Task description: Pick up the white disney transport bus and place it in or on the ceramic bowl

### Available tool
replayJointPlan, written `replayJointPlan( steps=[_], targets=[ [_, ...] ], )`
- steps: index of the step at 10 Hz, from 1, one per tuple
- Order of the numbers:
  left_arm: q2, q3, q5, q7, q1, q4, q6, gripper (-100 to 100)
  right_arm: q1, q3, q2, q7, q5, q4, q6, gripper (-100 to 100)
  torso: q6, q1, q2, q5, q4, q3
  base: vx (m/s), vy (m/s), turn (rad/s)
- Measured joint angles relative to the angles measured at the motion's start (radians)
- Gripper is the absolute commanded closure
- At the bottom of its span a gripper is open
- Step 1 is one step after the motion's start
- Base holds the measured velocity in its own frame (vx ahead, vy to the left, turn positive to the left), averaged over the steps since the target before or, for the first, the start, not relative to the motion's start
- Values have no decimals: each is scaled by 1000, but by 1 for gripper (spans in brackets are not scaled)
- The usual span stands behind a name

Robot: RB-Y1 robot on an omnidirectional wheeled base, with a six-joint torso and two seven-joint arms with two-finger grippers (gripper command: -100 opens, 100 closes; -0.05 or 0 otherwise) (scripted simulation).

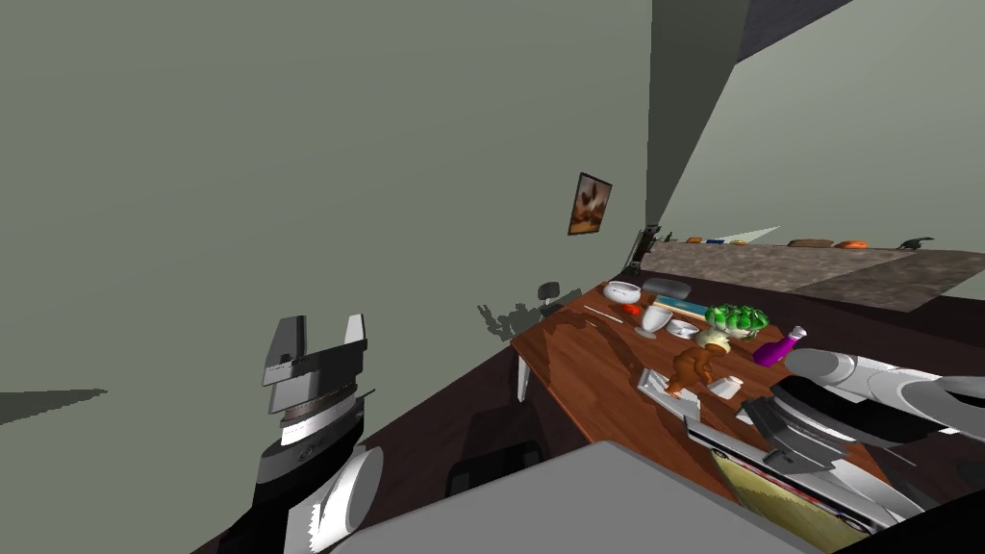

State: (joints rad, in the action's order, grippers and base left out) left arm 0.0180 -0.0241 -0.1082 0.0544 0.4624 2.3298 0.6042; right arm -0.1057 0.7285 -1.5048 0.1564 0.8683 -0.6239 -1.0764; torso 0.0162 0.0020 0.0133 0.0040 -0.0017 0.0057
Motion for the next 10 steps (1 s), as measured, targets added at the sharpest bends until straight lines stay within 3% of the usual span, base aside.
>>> replayJointPlan(
  steps=[5,6,10],
  targets=[
    [0,0,0,0,0,0,0,0,22,-142,21,-15,135,106,-129,-100,0,0,-1,0,0,0,-24,21,38],
    [0,0,0,0,0,0,0,0,22,-143,21,-16,137,107,-132,0,0,-1,-1,0,0,-1,0,0,0],
    [0,0,0,0,0,0,0,0,22,-143,21,-16,136,107,-131,0,0,-2,-2,0,-1,-1,0,0,0]
  ],
)
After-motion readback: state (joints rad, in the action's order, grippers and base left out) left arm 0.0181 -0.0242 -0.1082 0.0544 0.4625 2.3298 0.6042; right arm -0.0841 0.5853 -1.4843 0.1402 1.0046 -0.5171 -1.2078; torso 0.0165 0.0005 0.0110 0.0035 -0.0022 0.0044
